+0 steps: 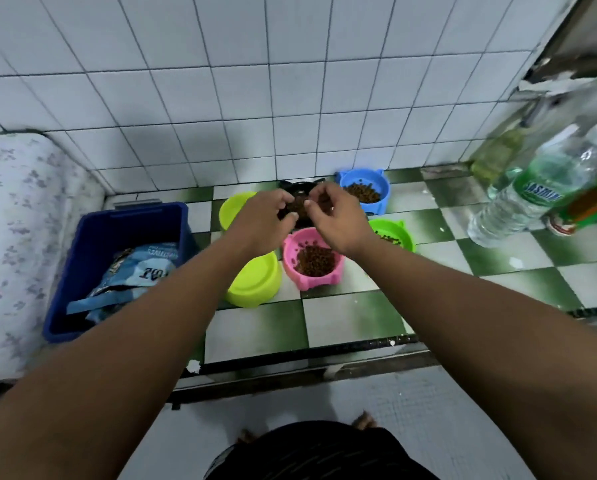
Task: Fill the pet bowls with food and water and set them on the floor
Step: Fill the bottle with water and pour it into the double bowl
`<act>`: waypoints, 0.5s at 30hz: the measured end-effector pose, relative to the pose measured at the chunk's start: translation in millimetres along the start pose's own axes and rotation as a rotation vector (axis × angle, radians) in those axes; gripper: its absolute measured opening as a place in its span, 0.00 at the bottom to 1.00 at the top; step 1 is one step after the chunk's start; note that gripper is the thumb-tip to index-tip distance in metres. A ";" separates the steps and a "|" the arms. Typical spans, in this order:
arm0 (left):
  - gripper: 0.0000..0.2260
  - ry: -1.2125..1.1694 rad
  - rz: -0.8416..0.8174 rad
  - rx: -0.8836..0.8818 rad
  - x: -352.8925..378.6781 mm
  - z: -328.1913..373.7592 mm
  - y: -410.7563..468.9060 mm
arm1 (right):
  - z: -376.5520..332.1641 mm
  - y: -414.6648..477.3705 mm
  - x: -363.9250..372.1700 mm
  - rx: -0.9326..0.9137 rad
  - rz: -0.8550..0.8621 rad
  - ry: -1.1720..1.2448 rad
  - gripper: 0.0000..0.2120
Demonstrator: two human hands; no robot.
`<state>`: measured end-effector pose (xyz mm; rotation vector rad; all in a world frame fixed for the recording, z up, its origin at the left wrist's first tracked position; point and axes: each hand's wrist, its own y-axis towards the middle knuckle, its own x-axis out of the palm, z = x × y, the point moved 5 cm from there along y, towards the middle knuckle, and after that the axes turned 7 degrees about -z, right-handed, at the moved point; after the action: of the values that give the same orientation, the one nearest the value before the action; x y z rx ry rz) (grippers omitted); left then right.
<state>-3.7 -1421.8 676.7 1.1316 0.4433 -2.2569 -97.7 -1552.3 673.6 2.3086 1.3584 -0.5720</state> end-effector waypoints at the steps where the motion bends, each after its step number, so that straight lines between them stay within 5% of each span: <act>1: 0.15 -0.019 -0.005 0.009 8.6 12.2 9.5 | 8.8 -1.7 -15.0 0.011 0.019 0.004 0.07; 15: 0.23 -0.388 -0.254 0.120 165.6 188.2 122.4 | 117.3 -58.8 -243.1 0.159 0.429 0.050 0.04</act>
<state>-123.6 -1672.1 648.5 0.6936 0.3087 -2.6790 -274.5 -1763.2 697.2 2.6507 0.8177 -0.4986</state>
